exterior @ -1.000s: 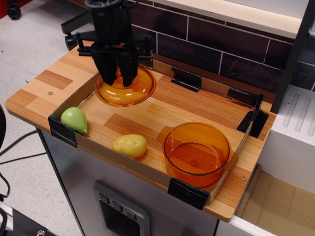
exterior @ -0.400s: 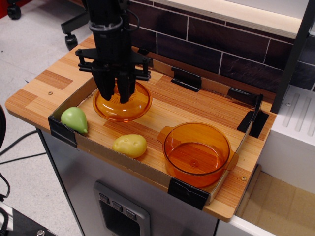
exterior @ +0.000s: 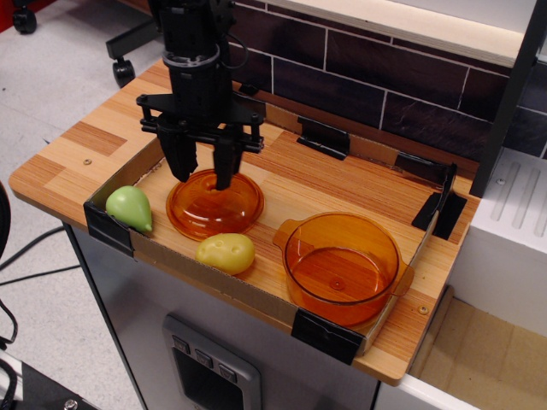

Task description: Take lid off pot

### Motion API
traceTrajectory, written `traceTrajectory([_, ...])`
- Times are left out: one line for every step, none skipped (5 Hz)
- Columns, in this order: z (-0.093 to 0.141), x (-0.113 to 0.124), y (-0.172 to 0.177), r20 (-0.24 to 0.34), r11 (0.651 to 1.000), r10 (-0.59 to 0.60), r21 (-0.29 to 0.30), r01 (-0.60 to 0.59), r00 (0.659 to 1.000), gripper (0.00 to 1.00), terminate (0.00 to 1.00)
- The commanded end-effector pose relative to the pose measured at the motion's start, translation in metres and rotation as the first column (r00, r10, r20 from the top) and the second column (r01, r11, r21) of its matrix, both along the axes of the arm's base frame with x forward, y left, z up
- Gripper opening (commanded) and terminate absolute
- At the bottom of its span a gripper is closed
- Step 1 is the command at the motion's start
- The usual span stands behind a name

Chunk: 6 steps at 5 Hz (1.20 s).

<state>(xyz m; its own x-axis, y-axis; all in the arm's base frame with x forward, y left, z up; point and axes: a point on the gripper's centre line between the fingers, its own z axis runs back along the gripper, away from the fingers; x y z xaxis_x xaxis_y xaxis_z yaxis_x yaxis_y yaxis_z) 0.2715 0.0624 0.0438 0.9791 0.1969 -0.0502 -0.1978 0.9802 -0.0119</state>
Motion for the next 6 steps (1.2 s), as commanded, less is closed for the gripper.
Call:
traceTrajectory([0.030,0.003,0.002,0.045,0.999,0.011,-0.030,-0.010,0.999,1.00,0.00])
traceTrajectory([0.058,0.008,0.003,0.095,0.998,0.048,-0.050,-0.044,0.994,1.00,0.00])
traceTrajectory([0.093,0.011,0.008,0.160,0.995,0.101,-0.024,-0.098,0.982,1.00,0.00])
traceTrajectory([0.115,0.015,0.023,0.111,0.983,0.184,-0.007,-0.184,0.977,1.00,0.00])
traceTrajectory([0.115,0.015,0.023,0.111,0.983,0.184,-0.007,-0.184,0.977,1.00,0.00])
traceTrajectory([0.115,0.015,0.023,0.111,0.983,0.184,-0.007,-0.184,0.977,1.00,0.00])
